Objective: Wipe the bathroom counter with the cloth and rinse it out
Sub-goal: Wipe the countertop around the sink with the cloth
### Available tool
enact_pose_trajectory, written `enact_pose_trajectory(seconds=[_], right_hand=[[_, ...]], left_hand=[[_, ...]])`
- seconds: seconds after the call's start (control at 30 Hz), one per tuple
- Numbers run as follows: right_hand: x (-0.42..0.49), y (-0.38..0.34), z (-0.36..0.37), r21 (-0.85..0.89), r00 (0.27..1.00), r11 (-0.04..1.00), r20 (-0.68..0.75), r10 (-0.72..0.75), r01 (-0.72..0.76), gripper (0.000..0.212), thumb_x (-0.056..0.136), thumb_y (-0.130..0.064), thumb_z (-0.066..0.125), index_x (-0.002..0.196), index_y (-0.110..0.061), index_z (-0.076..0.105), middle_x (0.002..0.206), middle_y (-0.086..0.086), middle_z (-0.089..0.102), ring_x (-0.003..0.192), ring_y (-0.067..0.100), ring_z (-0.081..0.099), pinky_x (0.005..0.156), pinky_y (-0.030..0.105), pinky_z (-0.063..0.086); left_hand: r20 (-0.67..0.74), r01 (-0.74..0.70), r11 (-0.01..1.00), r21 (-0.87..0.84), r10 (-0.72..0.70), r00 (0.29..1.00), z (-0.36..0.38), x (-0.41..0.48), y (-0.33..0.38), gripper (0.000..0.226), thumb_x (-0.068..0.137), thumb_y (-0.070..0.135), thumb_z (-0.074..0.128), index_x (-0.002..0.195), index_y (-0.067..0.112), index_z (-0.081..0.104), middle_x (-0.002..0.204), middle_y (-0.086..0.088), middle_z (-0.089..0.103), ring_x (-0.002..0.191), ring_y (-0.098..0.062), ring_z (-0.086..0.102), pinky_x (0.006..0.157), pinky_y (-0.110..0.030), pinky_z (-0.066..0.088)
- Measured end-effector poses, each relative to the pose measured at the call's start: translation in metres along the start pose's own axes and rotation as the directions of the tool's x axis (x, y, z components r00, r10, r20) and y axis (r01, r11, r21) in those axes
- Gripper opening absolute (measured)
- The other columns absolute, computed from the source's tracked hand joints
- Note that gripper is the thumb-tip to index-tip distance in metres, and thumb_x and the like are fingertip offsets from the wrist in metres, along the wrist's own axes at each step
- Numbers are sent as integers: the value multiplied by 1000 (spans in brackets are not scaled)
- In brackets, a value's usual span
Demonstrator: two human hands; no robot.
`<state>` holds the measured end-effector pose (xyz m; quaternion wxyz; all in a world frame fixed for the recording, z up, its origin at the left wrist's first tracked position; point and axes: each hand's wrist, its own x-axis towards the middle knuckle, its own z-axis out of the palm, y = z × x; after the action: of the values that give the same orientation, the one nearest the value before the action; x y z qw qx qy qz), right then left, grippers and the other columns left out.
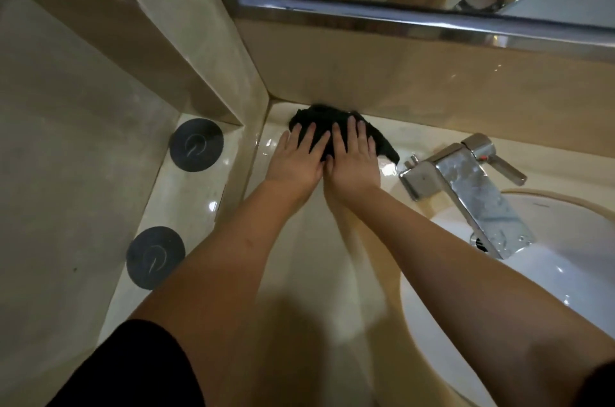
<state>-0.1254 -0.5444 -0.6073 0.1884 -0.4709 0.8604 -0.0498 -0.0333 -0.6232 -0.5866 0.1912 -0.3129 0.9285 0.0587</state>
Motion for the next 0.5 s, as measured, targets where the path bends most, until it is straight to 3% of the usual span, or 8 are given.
enact_pose_trajectory(seconds=[0.1,0.23,0.5], right_hand=[[14,-14,0,-24,998,998,0,-61,61,59,101,-33,27,153,-16,4,160,12,-7,147,27,-9,118,40,-5],[29,-36,1,-46,984,983,16,-177,178,58,101,-34,28,153,-20,7,161,10,-2,147,26,-5,119,40,-2],[31,-47,1,-80,949,950,113,-293,303,57,100,-35,26,153,-23,8,161,7,-2,147,24,-6,119,40,-1]], left_hand=[[-15,46,999,1,-46,999,0,-1,-18,56,102,37,24,153,23,4,160,-12,6,147,-32,3,120,-42,1],[1,123,981,149,-124,992,-5,-7,-32,60,101,34,24,152,13,-2,158,-20,4,147,-35,1,120,-43,0],[61,197,959,204,-214,975,-3,-24,-24,62,99,26,23,150,1,-3,158,-21,3,147,-33,0,120,-43,-2]])
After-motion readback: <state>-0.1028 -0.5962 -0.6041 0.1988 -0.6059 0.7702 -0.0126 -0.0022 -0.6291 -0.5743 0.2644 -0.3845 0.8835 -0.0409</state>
